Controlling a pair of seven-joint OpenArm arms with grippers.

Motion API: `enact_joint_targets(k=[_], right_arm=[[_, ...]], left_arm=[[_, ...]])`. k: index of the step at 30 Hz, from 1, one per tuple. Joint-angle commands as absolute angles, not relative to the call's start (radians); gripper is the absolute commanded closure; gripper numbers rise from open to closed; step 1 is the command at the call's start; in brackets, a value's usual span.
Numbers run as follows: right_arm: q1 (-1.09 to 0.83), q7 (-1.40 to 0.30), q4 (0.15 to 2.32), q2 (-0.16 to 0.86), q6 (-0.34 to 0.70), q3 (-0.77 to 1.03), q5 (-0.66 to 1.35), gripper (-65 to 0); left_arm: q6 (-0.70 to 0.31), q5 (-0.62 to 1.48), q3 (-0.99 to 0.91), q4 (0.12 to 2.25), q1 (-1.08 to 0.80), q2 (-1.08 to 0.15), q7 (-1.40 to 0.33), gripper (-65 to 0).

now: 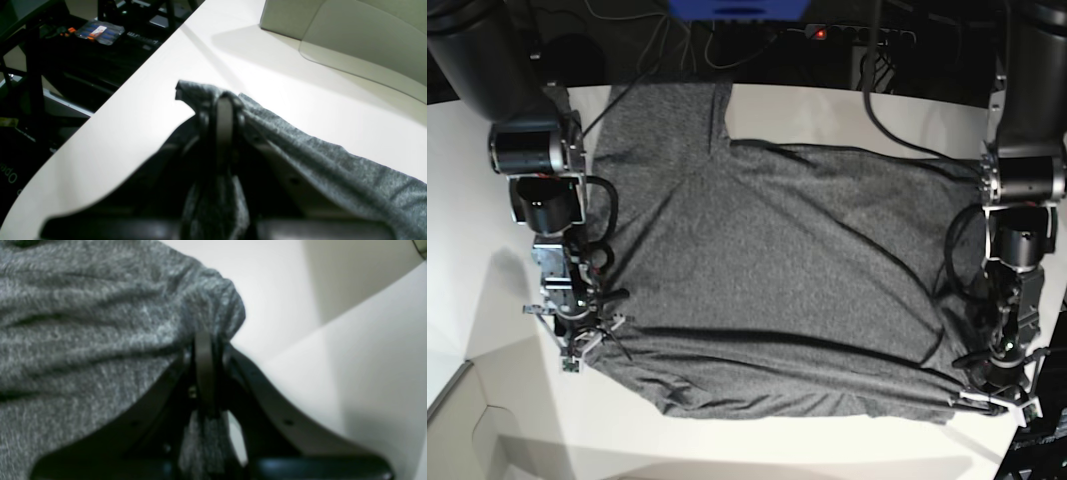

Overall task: Layout the t-shirt on the table in an organized manner, then fold the t-shirt properly
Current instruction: 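Grasp the side edge with the left gripper and pull it toward the hem, then move the left gripper to the shirt corner and pull it outward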

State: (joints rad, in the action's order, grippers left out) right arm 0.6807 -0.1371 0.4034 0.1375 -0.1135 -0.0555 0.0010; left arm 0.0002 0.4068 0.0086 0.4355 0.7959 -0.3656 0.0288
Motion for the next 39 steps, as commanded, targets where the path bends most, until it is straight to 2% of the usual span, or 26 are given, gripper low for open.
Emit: enact_joint_targets(k=[1,7,12,16,20,24,29,35,39], right_arm=[[0.697,-0.165,0.409,0.148,-0.127,-0.056,0.001,-0.8],[0.697,-0.165,0.409,0.148,-0.127,-0.056,0.001,-0.8],[0.697,-0.165,0.409,0.148,-0.127,-0.056,0.001,-0.8],[0.697,-0.165,0.409,0.148,-0.127,-0.056,0.001,-0.8],[0.697,-0.163,0.409,0.145,-0.127,-0.056,0.001,-0.8],[0.696,-0.163,0.409,0.143,-0.127,-0.056,0.001,-0.8],[0.699,-0.162,0.409,0.143,-0.127,-0.056,0.001,-0.8],[0.699,-0.163,0.409,0.147,-0.127,-0.056,0.001,-0.8],[0.699,-0.163,0.409,0.143,-0.127,-0.056,0.001,-0.8]], left_arm=[[0.002,0.401,0.007,0.446,0.839,-0.38,0.07,-1.2],[0.002,0.403,0.007,0.338,0.865,-0.38,0.077,-15.3],[0.01,0.403,0.004,0.326,0.863,-0.38,0.179,-15.6],[0.007,0.414,0.001,0.328,0.862,-0.401,0.176,-15.6],[0.004,0.45,-0.001,0.349,0.808,-0.403,0.085,-15.6],[0.004,0.622,-0.001,0.518,0.644,-0.433,-0.018,-15.6],[0.013,0.84,-0.016,0.86,0.381,-0.506,-0.163,-15.7],[0.013,0.947,-0.275,1.273,-0.025,-0.521,-0.298,-15.7],[0.013,0.938,-0.45,1.478,-0.213,-0.455,-0.403,-15.7]])
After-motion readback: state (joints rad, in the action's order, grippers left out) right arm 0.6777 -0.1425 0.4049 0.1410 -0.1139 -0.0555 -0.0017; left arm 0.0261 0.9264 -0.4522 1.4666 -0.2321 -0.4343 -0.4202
